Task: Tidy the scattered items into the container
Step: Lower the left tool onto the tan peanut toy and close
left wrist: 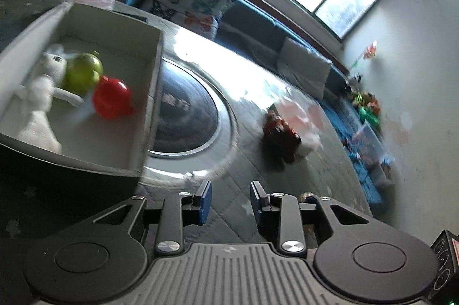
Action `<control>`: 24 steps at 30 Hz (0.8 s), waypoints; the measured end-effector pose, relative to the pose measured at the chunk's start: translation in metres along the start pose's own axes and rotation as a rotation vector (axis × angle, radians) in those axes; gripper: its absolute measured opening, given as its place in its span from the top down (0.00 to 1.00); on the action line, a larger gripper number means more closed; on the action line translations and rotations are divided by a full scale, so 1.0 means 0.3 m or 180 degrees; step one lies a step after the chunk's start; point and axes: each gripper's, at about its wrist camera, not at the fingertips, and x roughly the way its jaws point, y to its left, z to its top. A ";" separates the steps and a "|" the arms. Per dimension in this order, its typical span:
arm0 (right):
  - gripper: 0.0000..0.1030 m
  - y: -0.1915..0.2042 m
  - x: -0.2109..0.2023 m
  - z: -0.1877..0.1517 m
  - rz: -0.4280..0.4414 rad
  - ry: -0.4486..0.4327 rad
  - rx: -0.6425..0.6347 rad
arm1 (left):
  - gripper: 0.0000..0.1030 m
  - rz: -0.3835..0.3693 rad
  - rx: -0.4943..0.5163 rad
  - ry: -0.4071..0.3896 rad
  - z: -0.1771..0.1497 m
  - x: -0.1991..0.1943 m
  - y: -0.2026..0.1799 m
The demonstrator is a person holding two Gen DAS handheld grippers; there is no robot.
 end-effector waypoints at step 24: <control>0.18 -0.350 0.019 -0.148 -0.0539 0.0257 0.0623 | 0.69 -0.0323 0.0539 0.0644 -0.047 0.327 -0.272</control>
